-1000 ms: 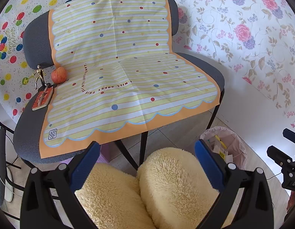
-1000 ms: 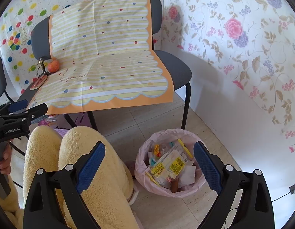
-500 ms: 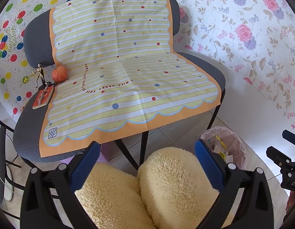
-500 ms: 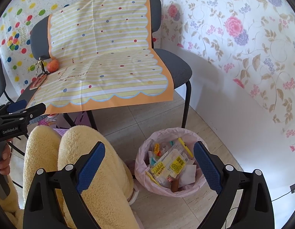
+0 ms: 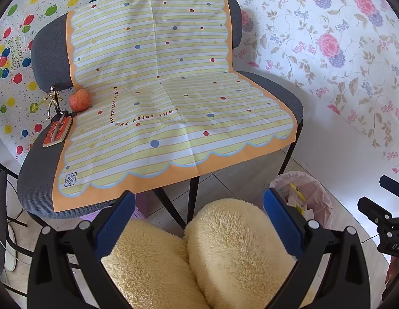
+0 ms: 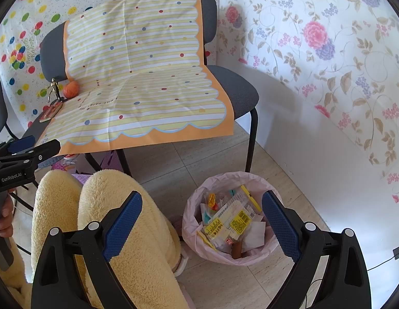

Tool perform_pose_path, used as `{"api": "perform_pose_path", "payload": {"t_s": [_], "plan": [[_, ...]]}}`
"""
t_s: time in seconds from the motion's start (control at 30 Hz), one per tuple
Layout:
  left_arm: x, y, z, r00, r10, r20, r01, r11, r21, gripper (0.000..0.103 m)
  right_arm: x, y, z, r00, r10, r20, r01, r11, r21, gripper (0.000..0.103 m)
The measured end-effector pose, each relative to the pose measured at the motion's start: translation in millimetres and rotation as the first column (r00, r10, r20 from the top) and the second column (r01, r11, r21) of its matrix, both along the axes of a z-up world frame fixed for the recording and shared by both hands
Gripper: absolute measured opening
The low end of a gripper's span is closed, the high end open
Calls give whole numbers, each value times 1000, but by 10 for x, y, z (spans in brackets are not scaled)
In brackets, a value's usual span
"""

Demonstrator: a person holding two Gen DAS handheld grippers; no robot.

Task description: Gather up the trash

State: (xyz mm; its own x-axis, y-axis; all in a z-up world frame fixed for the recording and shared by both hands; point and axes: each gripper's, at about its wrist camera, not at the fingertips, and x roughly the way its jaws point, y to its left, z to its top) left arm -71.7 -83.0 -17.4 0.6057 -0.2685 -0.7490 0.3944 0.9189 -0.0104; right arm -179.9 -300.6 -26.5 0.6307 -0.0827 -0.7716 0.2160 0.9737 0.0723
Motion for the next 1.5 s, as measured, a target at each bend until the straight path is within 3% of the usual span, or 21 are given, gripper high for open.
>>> {"api": "perform_pose_path", "payload": {"t_s": [1.27, 1.5], "plan": [[-27, -22, 0, 1000, -1, 11, 1, 1000, 9, 96, 5, -30, -13, 1000, 5, -2, -5, 1000, 3, 93], [9, -1, -27, 1000, -25, -8, 25, 999, -37, 96, 19, -72, -78, 1000, 3, -7, -3, 1000, 17, 93]]}}
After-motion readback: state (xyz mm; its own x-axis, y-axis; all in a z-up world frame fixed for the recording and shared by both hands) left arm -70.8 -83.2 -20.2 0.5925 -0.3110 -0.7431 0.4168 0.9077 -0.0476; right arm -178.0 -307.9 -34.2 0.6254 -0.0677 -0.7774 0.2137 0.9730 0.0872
